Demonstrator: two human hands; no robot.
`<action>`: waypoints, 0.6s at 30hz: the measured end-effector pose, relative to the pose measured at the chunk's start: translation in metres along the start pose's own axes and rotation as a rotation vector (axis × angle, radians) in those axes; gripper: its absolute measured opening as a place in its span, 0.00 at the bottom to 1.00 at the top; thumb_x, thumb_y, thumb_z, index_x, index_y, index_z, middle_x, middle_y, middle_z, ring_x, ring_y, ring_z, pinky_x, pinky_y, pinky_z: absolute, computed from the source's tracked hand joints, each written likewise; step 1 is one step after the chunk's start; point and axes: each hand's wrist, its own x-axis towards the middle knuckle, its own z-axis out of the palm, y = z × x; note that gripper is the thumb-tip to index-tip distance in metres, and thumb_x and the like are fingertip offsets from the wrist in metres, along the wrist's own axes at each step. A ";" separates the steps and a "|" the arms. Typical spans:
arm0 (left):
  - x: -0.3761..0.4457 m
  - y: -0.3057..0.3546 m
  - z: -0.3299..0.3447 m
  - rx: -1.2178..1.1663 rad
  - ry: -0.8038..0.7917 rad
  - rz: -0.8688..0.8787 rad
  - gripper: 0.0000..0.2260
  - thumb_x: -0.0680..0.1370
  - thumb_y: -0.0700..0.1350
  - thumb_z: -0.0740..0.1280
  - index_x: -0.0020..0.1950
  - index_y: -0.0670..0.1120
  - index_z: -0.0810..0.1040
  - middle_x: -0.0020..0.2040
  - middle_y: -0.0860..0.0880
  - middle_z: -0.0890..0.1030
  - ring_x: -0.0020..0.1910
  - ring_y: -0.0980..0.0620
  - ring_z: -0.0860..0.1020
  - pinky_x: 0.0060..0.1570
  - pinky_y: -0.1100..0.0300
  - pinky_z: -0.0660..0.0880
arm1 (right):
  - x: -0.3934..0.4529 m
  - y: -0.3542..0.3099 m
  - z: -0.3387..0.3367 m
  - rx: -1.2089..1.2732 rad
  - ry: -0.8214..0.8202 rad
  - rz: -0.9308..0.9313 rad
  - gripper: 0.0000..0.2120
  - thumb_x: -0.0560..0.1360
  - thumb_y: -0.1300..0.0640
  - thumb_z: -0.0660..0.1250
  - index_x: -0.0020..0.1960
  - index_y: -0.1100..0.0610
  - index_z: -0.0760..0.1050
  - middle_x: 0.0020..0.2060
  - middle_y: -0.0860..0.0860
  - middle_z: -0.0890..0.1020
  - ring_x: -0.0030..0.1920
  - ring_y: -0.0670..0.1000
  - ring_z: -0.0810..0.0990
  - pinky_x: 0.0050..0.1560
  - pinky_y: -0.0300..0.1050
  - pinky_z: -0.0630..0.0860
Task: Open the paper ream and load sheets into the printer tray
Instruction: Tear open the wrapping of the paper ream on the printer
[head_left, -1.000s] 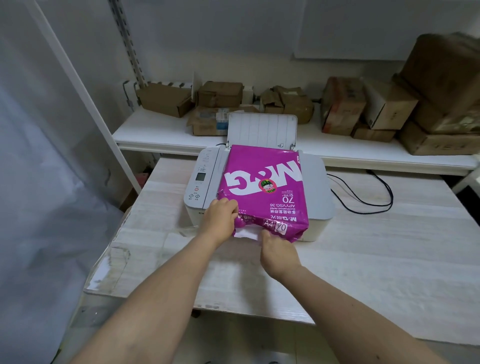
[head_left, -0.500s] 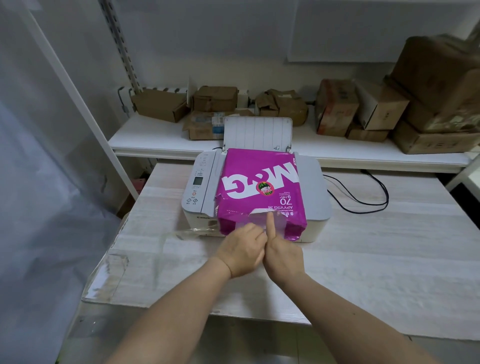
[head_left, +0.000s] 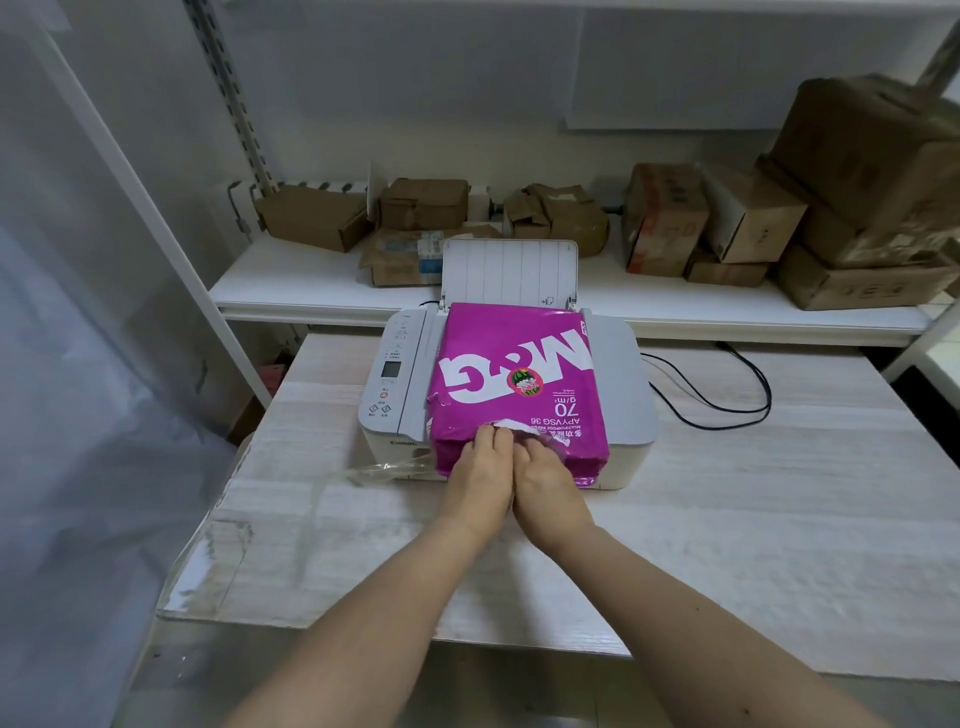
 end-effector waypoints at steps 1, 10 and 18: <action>-0.001 0.000 -0.001 0.049 -0.026 -0.004 0.14 0.59 0.33 0.75 0.40 0.41 0.77 0.36 0.43 0.79 0.28 0.46 0.78 0.23 0.58 0.72 | -0.001 -0.001 -0.004 0.003 -0.045 0.056 0.15 0.50 0.69 0.76 0.35 0.61 0.78 0.27 0.55 0.78 0.27 0.54 0.78 0.27 0.43 0.76; -0.015 0.003 0.003 0.243 -0.066 -0.118 0.17 0.50 0.33 0.78 0.34 0.42 0.78 0.26 0.43 0.77 0.21 0.44 0.76 0.18 0.60 0.72 | -0.023 0.022 -0.007 -0.018 -0.063 0.318 0.15 0.43 0.71 0.77 0.23 0.60 0.74 0.18 0.55 0.74 0.16 0.55 0.74 0.17 0.38 0.69; -0.003 0.006 -0.003 0.202 -0.072 -0.100 0.17 0.48 0.33 0.78 0.30 0.43 0.77 0.23 0.44 0.77 0.19 0.46 0.76 0.16 0.62 0.69 | 0.000 0.015 -0.015 -0.081 -0.083 0.046 0.17 0.46 0.71 0.79 0.28 0.59 0.77 0.24 0.54 0.78 0.23 0.54 0.77 0.19 0.43 0.73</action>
